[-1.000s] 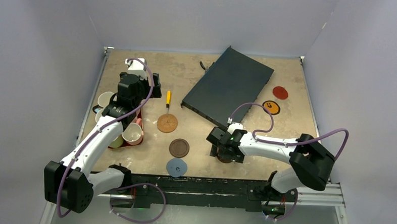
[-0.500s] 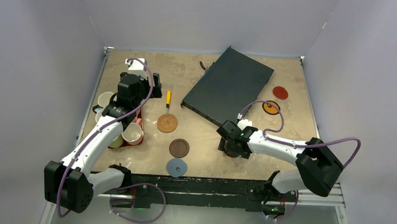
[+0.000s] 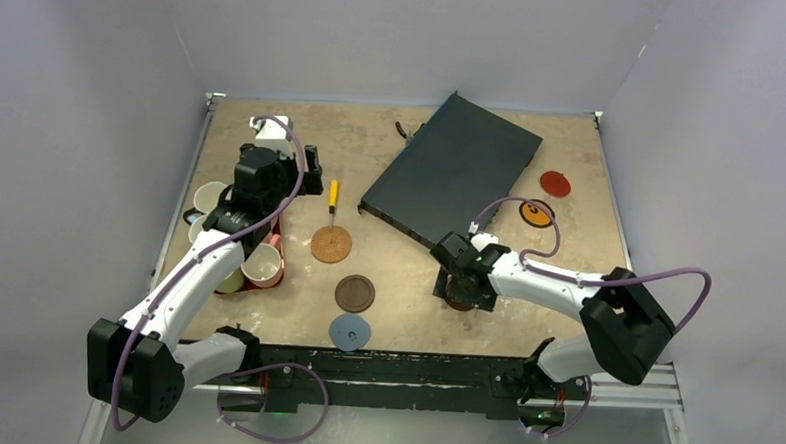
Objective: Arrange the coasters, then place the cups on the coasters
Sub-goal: Move the coaster to the center of the board.
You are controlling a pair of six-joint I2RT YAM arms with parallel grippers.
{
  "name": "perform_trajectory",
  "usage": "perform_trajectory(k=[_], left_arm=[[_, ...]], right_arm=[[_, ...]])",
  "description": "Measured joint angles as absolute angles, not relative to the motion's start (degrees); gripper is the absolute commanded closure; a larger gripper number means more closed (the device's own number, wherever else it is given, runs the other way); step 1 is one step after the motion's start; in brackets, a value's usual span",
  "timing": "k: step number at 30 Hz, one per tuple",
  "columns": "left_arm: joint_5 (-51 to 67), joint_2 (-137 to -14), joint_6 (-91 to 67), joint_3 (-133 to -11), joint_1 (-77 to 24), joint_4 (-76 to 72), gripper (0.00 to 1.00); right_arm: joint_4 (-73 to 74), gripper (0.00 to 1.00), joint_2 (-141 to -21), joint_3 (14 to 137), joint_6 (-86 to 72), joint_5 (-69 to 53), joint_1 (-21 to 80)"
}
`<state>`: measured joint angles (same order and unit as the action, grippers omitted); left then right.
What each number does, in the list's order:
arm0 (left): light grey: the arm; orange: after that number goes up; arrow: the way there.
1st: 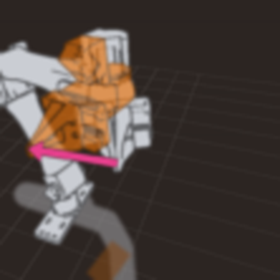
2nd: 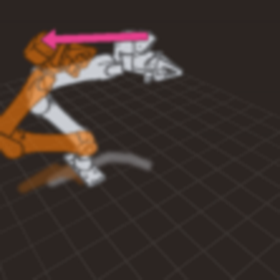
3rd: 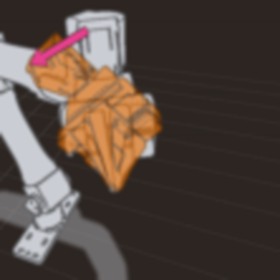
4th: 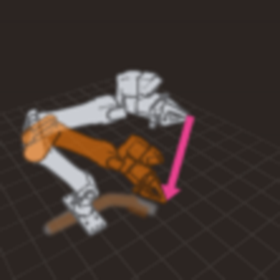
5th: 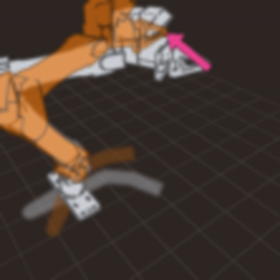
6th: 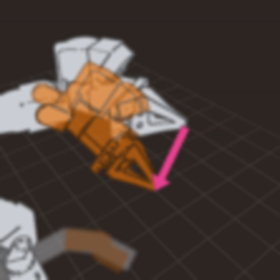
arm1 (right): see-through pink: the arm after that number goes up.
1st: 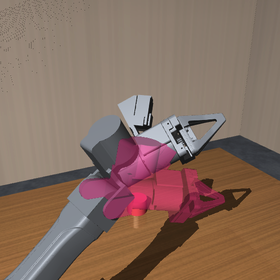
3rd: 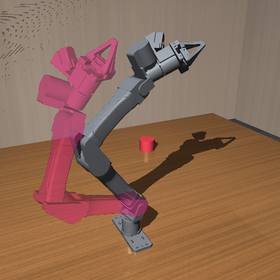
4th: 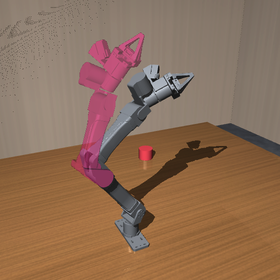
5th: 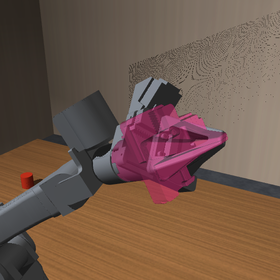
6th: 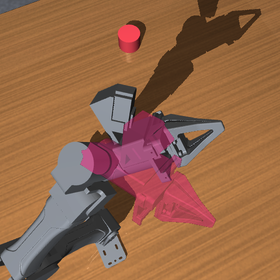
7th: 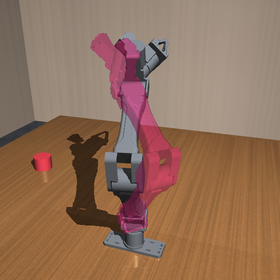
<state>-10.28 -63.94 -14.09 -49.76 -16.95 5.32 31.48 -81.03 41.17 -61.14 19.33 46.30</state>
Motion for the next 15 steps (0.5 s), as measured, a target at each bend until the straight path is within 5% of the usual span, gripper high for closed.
perform_trajectory(k=[15], left_arm=[[-10.1, -63.9, -14.2, -49.8, -17.2, 5.3, 0.01]], right_arm=[[32.2, 0.09, -81.3, 41.8, -57.1, 17.3, 39.3]])
